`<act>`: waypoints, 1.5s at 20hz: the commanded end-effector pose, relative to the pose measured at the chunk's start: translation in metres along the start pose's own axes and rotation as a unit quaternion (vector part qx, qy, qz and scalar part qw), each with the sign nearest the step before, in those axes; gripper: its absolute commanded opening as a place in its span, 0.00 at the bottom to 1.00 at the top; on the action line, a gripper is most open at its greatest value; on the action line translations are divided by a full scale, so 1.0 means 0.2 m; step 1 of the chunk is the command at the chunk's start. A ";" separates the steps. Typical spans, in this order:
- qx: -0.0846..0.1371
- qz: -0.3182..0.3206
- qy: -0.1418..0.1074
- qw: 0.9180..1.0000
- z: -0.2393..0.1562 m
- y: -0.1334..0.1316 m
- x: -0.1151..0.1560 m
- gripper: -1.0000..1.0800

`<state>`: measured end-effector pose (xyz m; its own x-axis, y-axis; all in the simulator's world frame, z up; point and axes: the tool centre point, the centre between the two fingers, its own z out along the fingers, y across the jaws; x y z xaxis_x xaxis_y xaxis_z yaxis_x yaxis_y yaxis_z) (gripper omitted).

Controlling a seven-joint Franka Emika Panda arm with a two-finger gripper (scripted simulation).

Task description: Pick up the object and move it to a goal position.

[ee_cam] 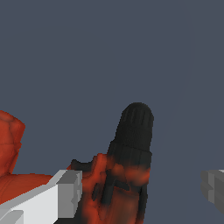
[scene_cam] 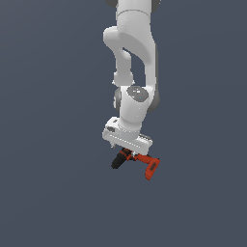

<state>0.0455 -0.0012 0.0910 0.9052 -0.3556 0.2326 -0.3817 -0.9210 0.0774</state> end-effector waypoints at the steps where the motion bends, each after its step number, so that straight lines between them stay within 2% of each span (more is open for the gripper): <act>1: -0.005 0.020 0.013 1.000 0.05 0.00 0.01 1.00; 13: -0.015 0.069 0.047 0.996 0.16 0.01 0.03 1.00; 21: -0.015 0.070 0.048 0.996 0.18 0.01 0.03 1.00; 30: -0.015 0.072 0.049 0.996 0.30 0.02 0.04 1.00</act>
<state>0.0614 -0.0159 0.0372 0.8195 -0.4642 0.3361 -0.5120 -0.8565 0.0655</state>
